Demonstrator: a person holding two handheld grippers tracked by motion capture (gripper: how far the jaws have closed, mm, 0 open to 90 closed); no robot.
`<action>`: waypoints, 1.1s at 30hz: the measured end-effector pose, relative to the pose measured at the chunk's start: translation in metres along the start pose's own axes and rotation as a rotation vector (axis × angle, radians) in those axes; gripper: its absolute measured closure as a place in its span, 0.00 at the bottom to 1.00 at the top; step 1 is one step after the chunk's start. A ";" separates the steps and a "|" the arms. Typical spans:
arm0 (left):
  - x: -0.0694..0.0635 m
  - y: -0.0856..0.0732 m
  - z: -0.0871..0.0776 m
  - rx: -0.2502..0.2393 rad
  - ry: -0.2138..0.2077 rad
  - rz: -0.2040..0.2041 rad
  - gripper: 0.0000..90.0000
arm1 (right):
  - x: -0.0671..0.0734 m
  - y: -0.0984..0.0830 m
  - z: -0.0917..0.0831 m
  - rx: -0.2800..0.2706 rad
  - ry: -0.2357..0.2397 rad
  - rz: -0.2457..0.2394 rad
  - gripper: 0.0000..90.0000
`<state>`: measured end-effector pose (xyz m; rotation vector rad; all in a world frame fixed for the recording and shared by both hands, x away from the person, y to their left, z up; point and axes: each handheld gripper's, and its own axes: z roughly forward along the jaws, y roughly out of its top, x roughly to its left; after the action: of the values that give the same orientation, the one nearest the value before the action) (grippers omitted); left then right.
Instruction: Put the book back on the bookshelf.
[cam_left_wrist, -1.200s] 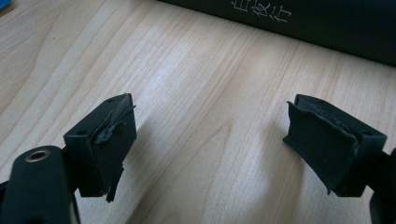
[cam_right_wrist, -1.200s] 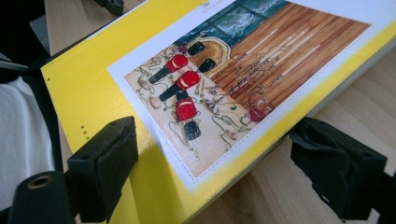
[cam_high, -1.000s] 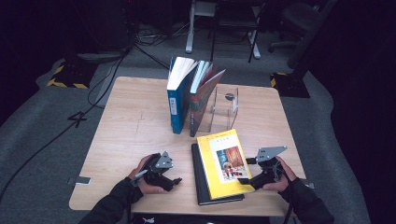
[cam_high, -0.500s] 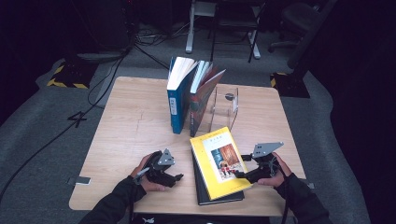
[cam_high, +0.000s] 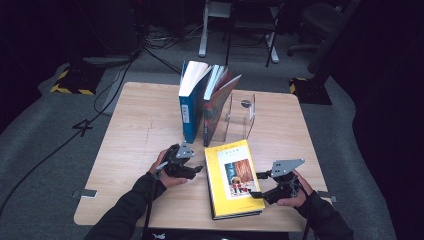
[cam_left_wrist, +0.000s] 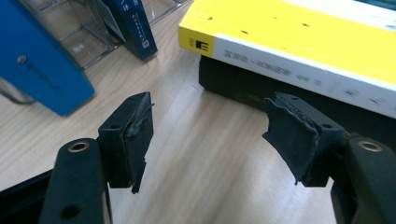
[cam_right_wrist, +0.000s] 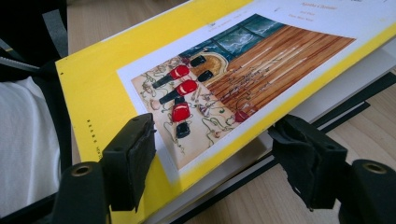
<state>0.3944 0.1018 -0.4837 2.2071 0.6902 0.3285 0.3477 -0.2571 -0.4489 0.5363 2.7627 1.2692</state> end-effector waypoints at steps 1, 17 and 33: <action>0.001 0.003 0.003 0.004 0.005 0.003 0.35 | 0.000 0.000 0.000 0.000 0.000 0.000 0.34; 0.019 0.028 0.007 -0.061 -0.014 -0.005 0.41 | -0.028 0.024 0.023 -0.034 0.059 0.030 0.31; 0.018 0.026 0.006 -0.050 0.001 -0.026 0.37 | -0.040 0.037 0.036 -0.163 0.025 0.096 0.79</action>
<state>0.4214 0.0948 -0.4677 2.1485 0.7034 0.3299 0.4030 -0.2221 -0.4493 0.6500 2.6494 1.5147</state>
